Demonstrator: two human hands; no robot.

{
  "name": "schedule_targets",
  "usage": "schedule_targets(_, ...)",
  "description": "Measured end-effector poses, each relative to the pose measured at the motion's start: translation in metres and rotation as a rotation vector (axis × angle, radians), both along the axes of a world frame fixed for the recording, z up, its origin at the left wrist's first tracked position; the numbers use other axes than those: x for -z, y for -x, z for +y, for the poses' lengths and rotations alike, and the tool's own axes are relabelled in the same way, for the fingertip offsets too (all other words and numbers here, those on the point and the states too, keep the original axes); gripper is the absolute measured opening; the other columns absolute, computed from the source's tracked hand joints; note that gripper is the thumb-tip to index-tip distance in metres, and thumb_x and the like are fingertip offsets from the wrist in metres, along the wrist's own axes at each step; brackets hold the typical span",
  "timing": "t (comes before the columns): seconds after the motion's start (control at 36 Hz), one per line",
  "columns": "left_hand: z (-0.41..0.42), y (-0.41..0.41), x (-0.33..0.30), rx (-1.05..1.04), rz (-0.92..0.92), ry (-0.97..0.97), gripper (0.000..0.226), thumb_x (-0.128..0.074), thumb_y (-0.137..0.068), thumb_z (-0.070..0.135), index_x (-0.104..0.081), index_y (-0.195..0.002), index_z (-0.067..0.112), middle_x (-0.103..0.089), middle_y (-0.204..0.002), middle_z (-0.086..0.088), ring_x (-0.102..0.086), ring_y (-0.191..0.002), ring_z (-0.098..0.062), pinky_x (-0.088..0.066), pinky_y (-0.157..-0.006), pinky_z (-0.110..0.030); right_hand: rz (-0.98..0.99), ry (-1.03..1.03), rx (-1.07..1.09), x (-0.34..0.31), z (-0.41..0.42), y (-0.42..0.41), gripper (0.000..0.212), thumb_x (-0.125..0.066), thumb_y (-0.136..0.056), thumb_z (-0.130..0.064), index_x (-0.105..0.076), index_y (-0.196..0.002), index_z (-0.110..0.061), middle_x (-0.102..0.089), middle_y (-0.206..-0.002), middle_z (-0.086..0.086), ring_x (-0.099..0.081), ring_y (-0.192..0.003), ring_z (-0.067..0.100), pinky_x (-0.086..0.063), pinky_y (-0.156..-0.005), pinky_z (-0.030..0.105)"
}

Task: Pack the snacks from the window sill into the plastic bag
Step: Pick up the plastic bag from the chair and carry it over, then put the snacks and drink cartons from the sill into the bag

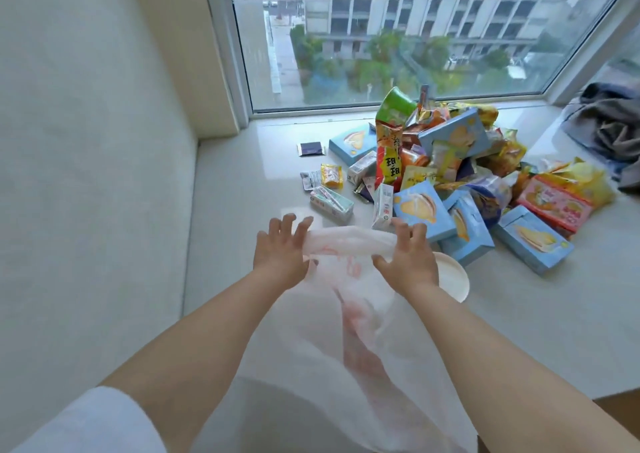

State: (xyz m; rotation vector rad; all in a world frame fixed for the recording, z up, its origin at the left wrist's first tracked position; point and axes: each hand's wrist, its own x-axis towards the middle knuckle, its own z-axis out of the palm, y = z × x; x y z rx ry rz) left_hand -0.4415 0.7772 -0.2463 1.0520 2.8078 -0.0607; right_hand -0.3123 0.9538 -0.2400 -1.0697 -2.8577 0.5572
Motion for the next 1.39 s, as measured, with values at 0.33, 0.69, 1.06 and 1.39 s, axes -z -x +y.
schedule_targets(0.33,0.068,0.039,0.042,0.059,-0.511,0.075,0.109,-0.046,-0.073,0.079,0.013,-0.149,0.028,0.005,-0.159,-0.001,0.008,-0.146,-0.023,-0.002,-0.117,-0.049,-0.303,0.181,-0.161,0.048,0.059,0.057,0.063,-0.028,-0.092,-0.062,-0.031,-0.145,-0.027,-0.031,-0.145,0.007,-0.027,-0.135,0.027,-0.025,-0.109,0.041)
schedule_targets(0.69,0.197,0.145,0.056,-0.154,-0.351,-0.151,0.05,-0.034,-0.099,0.042,-0.029,-0.146,0.025,-0.031,-0.15,-0.004,-0.021,-0.139,-0.024,-0.021,-0.112,-0.039,-0.35,0.009,-0.287,0.082,0.164,0.18,0.044,-0.042,-0.094,-0.019,-0.039,-0.137,-0.012,-0.043,-0.133,0.009,-0.037,-0.123,0.027,-0.035,-0.101,0.034)
schedule_targets(1.06,0.253,0.234,0.14,-0.337,-0.283,0.027,0.06,-0.041,-0.092,0.057,-0.027,-0.145,0.032,-0.021,-0.154,-0.003,-0.014,-0.141,-0.028,-0.018,-0.113,-0.051,-0.636,-0.299,-0.345,0.14,0.196,0.259,0.069,-0.048,-0.083,-0.062,-0.049,-0.126,-0.009,-0.054,-0.123,0.01,-0.05,-0.112,0.027,-0.038,-0.088,0.035)
schedule_targets(1.39,0.255,0.257,0.165,-0.537,-0.35,-0.011,0.086,-0.069,-0.07,0.062,-0.03,-0.138,0.026,-0.031,-0.137,-0.003,-0.026,-0.13,-0.027,-0.037,-0.095,-0.044,-0.713,-0.231,-0.147,0.168,0.187,0.284,0.06,-0.046,-0.092,-0.036,-0.039,-0.134,0.005,-0.044,-0.131,0.022,-0.048,-0.112,0.033,-0.043,-0.09,0.037)
